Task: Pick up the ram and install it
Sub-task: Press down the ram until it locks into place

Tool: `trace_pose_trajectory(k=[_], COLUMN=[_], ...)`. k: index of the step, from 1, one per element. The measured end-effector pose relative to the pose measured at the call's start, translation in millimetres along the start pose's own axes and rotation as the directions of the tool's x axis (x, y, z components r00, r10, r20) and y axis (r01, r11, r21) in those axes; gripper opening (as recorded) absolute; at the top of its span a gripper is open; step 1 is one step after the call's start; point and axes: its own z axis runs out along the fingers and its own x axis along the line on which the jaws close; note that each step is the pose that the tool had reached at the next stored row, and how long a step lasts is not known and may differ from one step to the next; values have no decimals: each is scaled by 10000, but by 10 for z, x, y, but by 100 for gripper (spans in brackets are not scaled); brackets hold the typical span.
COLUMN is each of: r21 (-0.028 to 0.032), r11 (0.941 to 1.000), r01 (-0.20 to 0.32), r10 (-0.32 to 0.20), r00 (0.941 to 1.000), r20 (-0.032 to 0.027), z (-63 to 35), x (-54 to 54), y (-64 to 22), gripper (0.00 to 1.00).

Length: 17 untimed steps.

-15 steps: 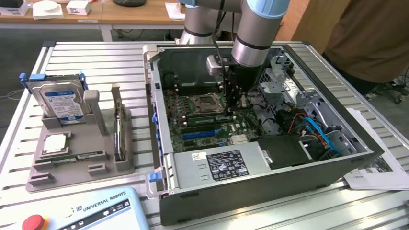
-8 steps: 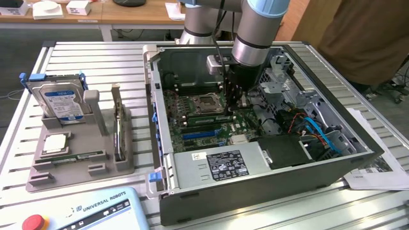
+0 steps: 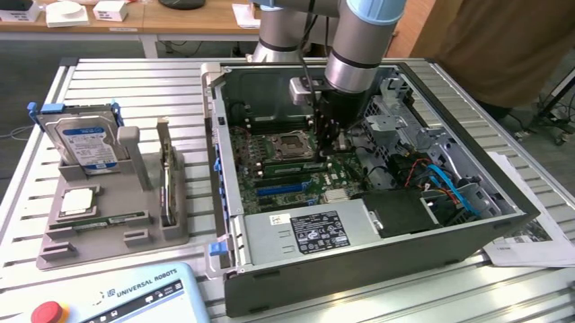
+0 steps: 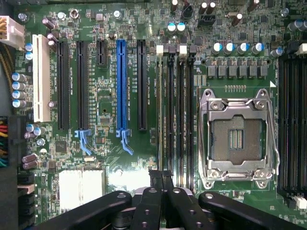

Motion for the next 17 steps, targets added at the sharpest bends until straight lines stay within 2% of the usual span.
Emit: trace_pose_trajectory(k=[17], r21=[5], r11=[10000], r01=[-1], r10=[1], r00=[10000], r20=[1], z=[13], x=[7], y=[282], gripper=[11])
